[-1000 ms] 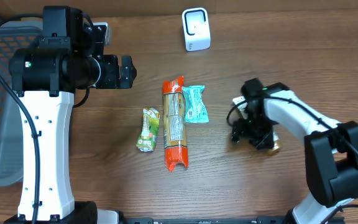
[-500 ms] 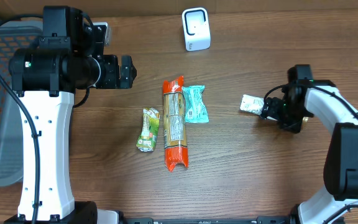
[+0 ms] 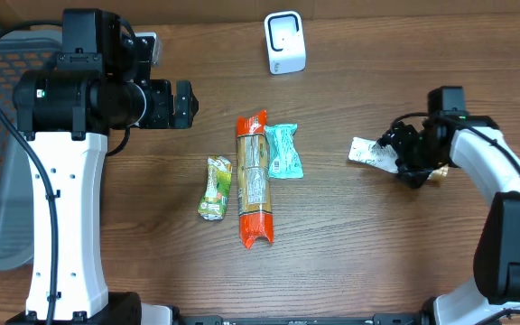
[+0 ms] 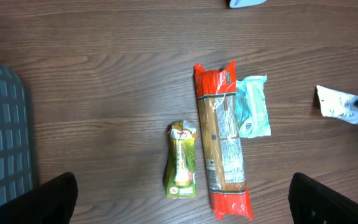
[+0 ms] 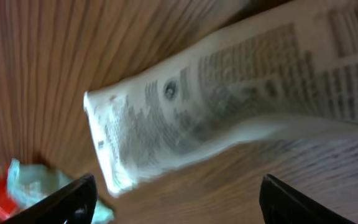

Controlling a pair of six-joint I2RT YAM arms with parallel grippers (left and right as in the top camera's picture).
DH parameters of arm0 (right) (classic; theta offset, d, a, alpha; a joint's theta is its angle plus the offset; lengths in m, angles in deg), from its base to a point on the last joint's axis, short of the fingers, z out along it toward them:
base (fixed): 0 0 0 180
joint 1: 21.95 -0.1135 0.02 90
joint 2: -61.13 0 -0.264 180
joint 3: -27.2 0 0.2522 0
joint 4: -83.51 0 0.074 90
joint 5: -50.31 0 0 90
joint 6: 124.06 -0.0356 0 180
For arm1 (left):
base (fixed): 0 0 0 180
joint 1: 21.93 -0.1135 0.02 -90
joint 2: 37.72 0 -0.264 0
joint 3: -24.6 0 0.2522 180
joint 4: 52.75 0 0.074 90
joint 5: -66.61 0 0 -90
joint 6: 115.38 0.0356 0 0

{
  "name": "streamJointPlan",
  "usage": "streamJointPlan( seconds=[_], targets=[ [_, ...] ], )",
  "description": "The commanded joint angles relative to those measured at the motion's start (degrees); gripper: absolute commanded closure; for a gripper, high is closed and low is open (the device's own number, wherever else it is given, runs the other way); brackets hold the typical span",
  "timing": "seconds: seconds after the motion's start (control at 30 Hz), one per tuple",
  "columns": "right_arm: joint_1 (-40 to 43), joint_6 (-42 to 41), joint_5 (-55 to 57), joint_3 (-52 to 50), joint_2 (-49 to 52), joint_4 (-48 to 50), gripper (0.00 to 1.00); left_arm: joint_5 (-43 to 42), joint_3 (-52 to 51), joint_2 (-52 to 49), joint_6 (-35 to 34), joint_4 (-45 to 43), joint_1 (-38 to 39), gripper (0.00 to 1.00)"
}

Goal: Scan the item barcode

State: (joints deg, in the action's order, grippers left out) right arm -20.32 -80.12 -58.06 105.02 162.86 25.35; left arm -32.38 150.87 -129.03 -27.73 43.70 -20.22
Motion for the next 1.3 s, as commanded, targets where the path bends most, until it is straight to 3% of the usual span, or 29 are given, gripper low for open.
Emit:
streamJointPlan(
  seconds=[0.0,0.3,0.4,0.47,0.53,0.6,0.67,0.8,0.87,1.0,1.07,1.13,1.27],
  targets=[
    [-3.61,-14.23,9.88,-2.16,-0.66,2.73,0.16,0.22,-0.02,0.02,1.29,-0.22,-0.20,0.00],
    [-9.07,-24.11,18.62,-9.88,-0.55,10.29,0.14,0.20,-0.02,0.02,1.29,-0.22,-0.20,0.01],
    [-9.07,-22.36,19.34,-10.99,-0.55,10.56,0.25,0.20,-0.02,0.02,1.29,-0.22,-0.20,0.00],
    [-9.07,-15.98,18.84,-10.99,-0.57,10.80,0.41,0.20,-0.02,0.02,1.29,-0.22,-0.20,0.00],
    [-9.07,-7.10,17.11,-10.95,-0.57,11.78,0.48,0.20,-0.02,0.02,1.29,-0.22,-0.20,0.00],
    [-9.07,2.34,13.77,-10.75,-0.59,12.00,0.70,0.20,-0.02,0.02,1.29,-0.22,-0.20,0.00],
    [-9.01,11.47,9.05,-10.58,-0.59,11.80,0.82,0.22,-0.02,0.02,1.31,-0.22,-0.20,0.01],
    [-9.09,28.74,-1.64,-10.56,-0.59,9.77,0.94,0.20,-0.02,0.02,1.29,-0.20,-0.20,0.00],
    [-9.16,40.70,-8.07,-10.56,-0.59,6.12,0.96,0.20,-0.02,0.02,1.29,-0.22,-0.20,0.00],
    [-9.18,51.41,-7.43,-10.56,-0.59,-2.10,0.96,0.20,-0.02,0.02,1.29,-0.22,-0.20,0.01],
    [-9.07,52.13,-4.50,-10.56,-0.59,-4.28,0.96,0.20,-0.02,0.02,1.29,-0.22,-0.20,0.00],
    [-8.00,51.30,-2.86,-10.23,-0.59,-5.81,0.83,0.20,-0.02,0.02,1.29,-0.20,-0.20,0.00],
    [-4.00,48.39,-6.19,-7.19,-0.98,-8.68,0.71,0.20,-0.02,0.02,1.29,-0.22,-0.20,0.01]
  ],
)
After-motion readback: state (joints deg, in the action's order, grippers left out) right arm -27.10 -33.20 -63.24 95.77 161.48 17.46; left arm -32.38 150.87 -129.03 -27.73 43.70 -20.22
